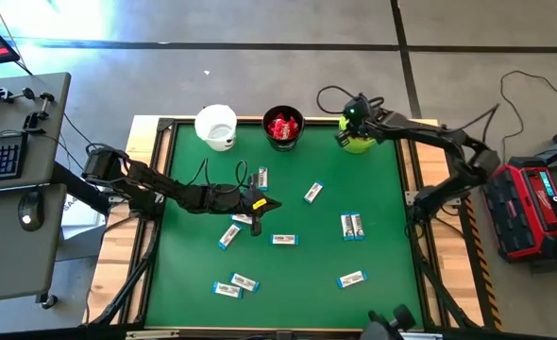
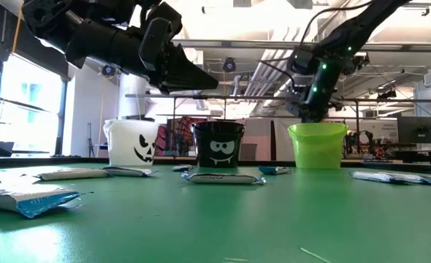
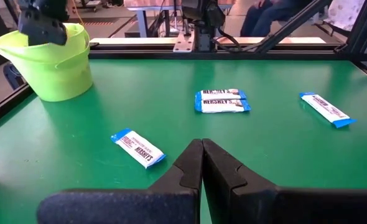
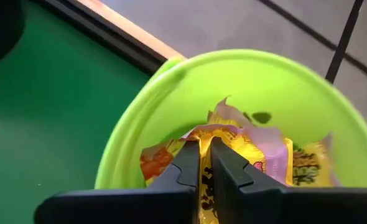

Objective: Sort candy by brand, put in halloween buckets
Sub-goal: Put the yellow candy into the green bucket, then adjust the green bucket

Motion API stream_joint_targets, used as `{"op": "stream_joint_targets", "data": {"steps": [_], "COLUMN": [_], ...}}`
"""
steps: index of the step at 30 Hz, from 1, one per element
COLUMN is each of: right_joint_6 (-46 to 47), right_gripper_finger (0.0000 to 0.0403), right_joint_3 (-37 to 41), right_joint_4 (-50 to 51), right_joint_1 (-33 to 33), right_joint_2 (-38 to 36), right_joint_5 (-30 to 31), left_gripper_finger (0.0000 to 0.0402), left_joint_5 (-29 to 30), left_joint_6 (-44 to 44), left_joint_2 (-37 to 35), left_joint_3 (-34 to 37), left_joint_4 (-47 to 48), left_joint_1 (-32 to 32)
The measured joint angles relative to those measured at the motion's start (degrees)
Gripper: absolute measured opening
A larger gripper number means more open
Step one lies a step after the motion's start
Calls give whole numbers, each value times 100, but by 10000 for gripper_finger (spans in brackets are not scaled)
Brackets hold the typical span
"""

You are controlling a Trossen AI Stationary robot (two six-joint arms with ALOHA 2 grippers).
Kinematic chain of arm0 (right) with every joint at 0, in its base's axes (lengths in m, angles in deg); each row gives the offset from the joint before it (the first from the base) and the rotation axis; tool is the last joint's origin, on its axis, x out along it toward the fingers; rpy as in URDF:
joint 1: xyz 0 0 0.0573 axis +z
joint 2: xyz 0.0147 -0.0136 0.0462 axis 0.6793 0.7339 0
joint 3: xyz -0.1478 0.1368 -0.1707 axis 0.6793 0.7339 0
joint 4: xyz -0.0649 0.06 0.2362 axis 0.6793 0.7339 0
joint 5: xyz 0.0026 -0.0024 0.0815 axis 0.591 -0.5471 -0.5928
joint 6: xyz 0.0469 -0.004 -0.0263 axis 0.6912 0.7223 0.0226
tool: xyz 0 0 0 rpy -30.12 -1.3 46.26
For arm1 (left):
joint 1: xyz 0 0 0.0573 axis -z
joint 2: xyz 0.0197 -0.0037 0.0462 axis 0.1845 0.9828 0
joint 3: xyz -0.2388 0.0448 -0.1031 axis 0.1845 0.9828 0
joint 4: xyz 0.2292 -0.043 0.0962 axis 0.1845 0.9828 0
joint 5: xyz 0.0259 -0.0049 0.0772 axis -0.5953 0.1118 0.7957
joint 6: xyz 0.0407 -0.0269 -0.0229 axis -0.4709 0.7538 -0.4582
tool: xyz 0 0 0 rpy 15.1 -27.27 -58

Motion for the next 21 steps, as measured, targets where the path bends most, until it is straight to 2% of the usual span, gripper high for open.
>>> {"op": "stream_joint_targets", "data": {"steps": [4,13,16,21], "right_joint_6": [103,60,-24,-160], "right_gripper_finger": [33,143,154,147], "right_joint_3": [-4,-154,-310,-546], "right_joint_4": [-45,113,293,464], "right_joint_1": [-43,-39,5,133], "right_joint_2": [153,21,-27,-225], "right_joint_5": [-5,3,3,5], "left_gripper_finger": [0,0,0,0], "left_joint_5": [0,0,0,0], "left_joint_6": [0,1,2,2], "left_joint_2": [0,0,0,0], "left_joint_3": [0,0,0,0], "left_joint_4": [2,4,4,13], "left_joint_1": [-2,-2,-2,-2]}}
